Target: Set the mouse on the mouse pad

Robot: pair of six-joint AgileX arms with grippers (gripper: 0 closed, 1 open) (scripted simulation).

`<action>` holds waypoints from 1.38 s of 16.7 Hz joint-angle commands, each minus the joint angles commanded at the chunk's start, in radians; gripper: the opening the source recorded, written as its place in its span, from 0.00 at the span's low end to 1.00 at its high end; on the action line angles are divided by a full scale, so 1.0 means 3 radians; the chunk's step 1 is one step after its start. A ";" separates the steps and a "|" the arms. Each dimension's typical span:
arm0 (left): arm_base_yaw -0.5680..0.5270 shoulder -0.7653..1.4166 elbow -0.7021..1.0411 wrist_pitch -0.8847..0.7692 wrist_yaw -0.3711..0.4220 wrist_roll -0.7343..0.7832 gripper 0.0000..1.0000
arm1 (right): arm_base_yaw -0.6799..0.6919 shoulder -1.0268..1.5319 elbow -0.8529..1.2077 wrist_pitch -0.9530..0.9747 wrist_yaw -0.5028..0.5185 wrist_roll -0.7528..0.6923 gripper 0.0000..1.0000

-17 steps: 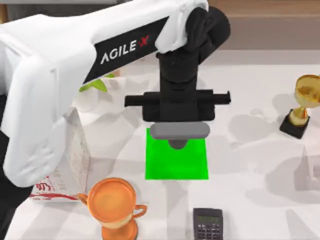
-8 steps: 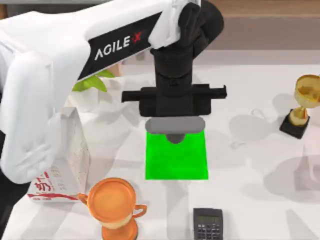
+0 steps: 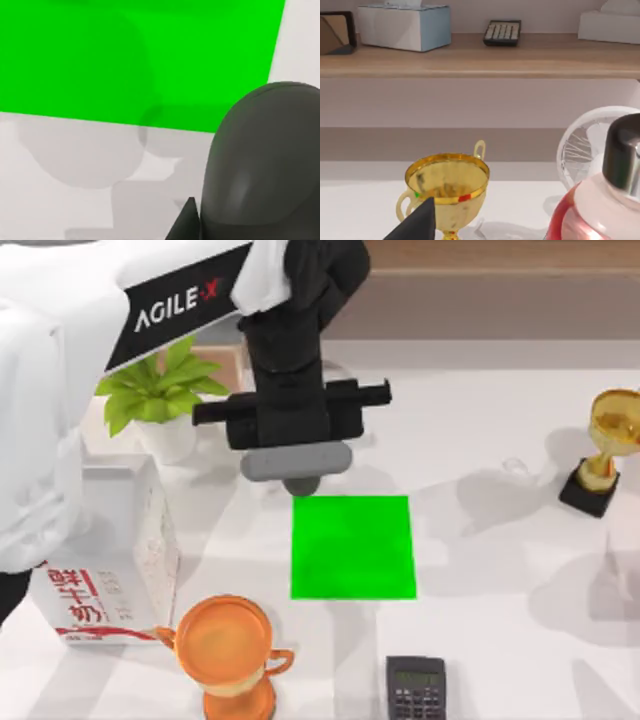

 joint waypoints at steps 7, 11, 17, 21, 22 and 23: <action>-0.0462 0.0034 -0.0180 0.0174 -0.0013 -0.0197 0.00 | 0.0000 0.0000 0.0000 0.0000 0.0000 0.0000 1.00; -0.0550 0.0123 -0.0275 0.0165 -0.0022 -0.0248 0.00 | 0.0000 0.0000 0.0000 0.0000 0.0000 0.0000 1.00; -0.0550 0.0123 -0.0275 0.0165 -0.0022 -0.0248 0.23 | 0.0000 0.0000 0.0000 0.0000 0.0000 0.0000 1.00; -0.0550 0.0123 -0.0275 0.0165 -0.0022 -0.0248 0.53 | 0.0000 0.0000 0.0000 0.0000 0.0000 0.0000 1.00; -0.0550 0.0123 -0.0275 0.0165 -0.0022 -0.0248 0.60 | 0.0000 0.0000 0.0000 0.0000 0.0000 0.0000 1.00; -0.0550 0.0123 -0.0275 0.0165 -0.0022 -0.0248 0.68 | 0.0000 0.0000 0.0000 0.0000 0.0000 0.0000 1.00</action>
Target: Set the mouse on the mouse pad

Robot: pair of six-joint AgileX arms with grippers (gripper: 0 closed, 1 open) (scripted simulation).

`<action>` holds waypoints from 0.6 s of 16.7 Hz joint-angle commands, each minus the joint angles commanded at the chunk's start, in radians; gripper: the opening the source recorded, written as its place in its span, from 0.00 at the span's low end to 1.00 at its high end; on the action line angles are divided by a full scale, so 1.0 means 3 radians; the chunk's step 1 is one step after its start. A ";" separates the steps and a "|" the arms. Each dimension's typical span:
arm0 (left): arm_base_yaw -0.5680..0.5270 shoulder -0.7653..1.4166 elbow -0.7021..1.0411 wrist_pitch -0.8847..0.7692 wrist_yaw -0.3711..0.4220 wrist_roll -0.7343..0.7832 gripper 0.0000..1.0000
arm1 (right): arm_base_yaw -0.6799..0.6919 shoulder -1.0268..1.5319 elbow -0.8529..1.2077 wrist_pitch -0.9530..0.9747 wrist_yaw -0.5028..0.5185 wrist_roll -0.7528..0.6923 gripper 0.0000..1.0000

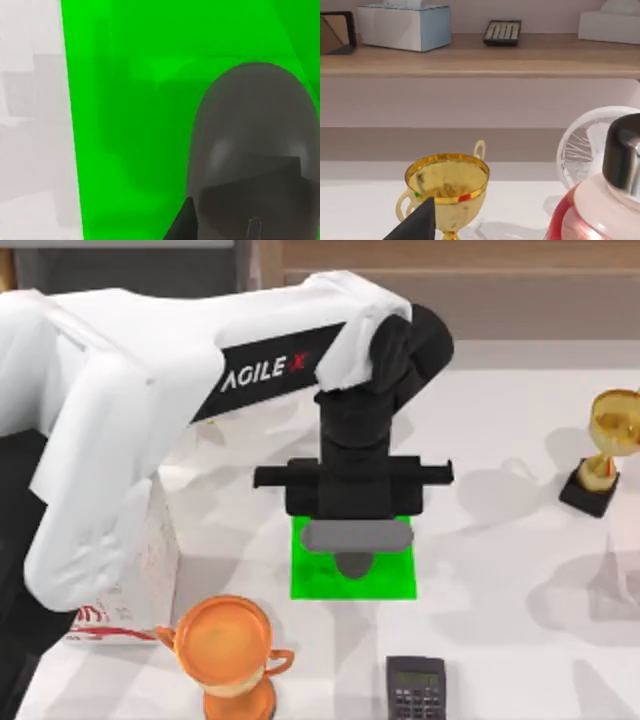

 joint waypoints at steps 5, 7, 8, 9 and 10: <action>0.0000 0.0000 0.0000 0.0000 0.0000 0.0000 1.00 | 0.0000 0.0000 0.0000 0.0000 0.0000 0.0000 1.00; 0.0000 0.0000 0.0000 0.0000 0.0000 0.0000 1.00 | 0.0000 0.0000 0.0000 0.0000 0.0000 0.0000 1.00; 0.0000 0.0000 0.0000 0.0000 0.0000 0.0000 1.00 | 0.0000 0.0000 0.0000 0.0000 0.0000 0.0000 1.00; 0.0000 0.0000 0.0000 0.0000 0.0000 0.0000 1.00 | 0.0000 0.0000 0.0000 0.0000 0.0000 0.0000 1.00; 0.0000 0.0000 0.0000 0.0000 0.0000 0.0000 1.00 | 0.0000 0.0000 0.0000 0.0000 0.0000 0.0000 1.00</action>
